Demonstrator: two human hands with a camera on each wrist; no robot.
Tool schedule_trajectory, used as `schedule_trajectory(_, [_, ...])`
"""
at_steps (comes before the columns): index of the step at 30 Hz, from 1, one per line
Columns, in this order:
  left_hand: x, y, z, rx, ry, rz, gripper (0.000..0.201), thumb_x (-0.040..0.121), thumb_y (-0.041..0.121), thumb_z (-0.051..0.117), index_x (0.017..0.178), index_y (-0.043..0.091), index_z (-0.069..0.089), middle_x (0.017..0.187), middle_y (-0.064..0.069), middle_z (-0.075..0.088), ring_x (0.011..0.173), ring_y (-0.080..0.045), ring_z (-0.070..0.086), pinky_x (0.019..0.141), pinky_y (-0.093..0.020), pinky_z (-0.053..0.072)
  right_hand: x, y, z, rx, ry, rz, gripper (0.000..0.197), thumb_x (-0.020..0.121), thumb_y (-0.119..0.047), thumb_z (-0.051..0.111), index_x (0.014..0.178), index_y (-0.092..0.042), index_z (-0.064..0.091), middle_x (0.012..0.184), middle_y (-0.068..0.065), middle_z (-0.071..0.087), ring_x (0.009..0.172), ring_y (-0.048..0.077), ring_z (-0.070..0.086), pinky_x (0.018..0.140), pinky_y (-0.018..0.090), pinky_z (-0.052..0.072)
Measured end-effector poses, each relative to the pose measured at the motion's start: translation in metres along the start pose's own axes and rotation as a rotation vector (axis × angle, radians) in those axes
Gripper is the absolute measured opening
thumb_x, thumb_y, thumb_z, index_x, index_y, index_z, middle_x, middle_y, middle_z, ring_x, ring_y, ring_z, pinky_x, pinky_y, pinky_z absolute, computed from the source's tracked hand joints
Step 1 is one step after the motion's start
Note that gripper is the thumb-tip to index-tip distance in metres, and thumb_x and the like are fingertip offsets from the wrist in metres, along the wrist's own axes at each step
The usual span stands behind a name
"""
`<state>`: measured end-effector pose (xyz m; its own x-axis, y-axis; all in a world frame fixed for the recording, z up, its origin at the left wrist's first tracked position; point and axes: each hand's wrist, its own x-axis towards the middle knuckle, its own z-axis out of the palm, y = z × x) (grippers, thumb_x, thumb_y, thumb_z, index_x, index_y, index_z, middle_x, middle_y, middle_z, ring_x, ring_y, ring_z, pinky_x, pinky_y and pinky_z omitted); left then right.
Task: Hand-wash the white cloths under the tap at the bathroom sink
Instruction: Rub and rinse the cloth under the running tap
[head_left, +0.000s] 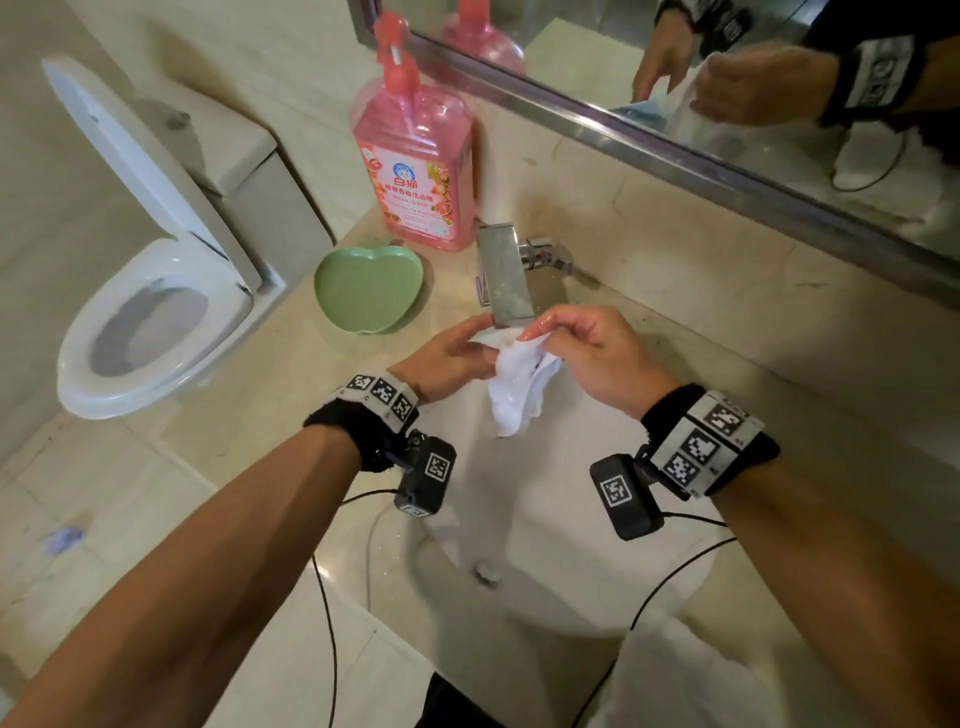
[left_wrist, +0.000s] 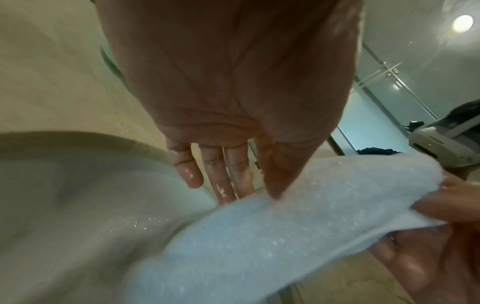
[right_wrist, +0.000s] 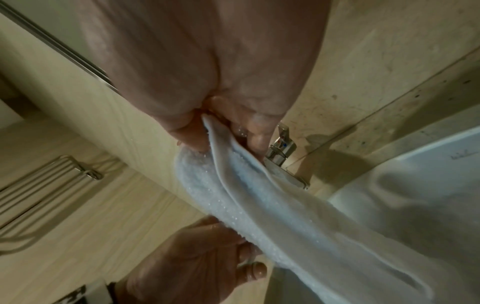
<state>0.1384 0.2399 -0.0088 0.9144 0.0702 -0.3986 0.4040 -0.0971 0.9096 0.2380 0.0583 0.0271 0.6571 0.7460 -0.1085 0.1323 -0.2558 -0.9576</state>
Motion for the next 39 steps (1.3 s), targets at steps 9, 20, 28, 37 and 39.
schedule_trajectory(9, [-0.021,0.006,-0.014,-0.01,0.039,0.001,0.013,0.09,-0.001,0.062,0.089,0.012,0.06,0.081,-0.001,0.057,0.071,-0.006,0.051,0.068,-0.017,0.039,-0.002,-0.015,0.005,-0.047,-0.078,-0.019,0.039,0.09,0.011,0.047,0.084,-0.018,0.073,0.093,0.006,0.074,0.088,0.013,0.065,0.087,0.035,0.051])
schedule_trajectory(20, [-0.032,0.008,-0.034,0.277,0.326,0.286,0.023,0.084,0.03,0.074,0.083,0.016,0.057,0.075,0.002,0.058,0.066,-0.01,0.05,0.066,-0.035,0.046,0.004,0.02,-0.012,-0.608,-0.061,0.07,0.031,0.091,-0.004,0.049,0.113,-0.015,0.067,0.096,0.004,0.067,0.082,0.021,0.059,0.065,0.025,0.041])
schedule_trajectory(28, [-0.015,-0.007,-0.036,0.096,0.035,-0.039,0.014,0.09,0.02,0.07,0.102,0.015,0.066,0.096,-0.003,0.07,0.091,-0.02,0.066,0.092,-0.042,0.051,0.009,0.036,-0.01,-0.15,0.078,0.161,0.019,0.08,-0.025,0.048,0.08,-0.026,0.067,0.069,-0.007,0.062,0.065,0.011,0.054,0.061,0.03,0.041])
schedule_trajectory(37, [0.054,-0.026,0.002,0.043,0.157,-0.141,0.02,0.1,0.028,0.055,0.111,0.019,0.068,0.111,-0.012,0.071,0.105,-0.029,0.066,0.099,-0.051,0.049,0.024,0.073,-0.026,-0.247,0.153,0.281,0.019,0.098,-0.013,0.045,0.108,-0.014,0.062,0.092,0.011,0.069,0.087,0.031,0.066,0.076,0.044,0.054])
schedule_trajectory(39, [0.063,-0.022,0.001,0.075,0.128,-0.127,0.012,0.095,0.031,0.061,0.102,0.032,0.07,0.1,0.004,0.075,0.094,-0.014,0.071,0.087,-0.04,0.056,0.028,0.081,-0.034,-0.251,0.169,0.304,0.02,0.1,-0.015,0.046,0.113,-0.014,0.06,0.096,0.014,0.07,0.089,0.033,0.067,0.079,0.047,0.056])
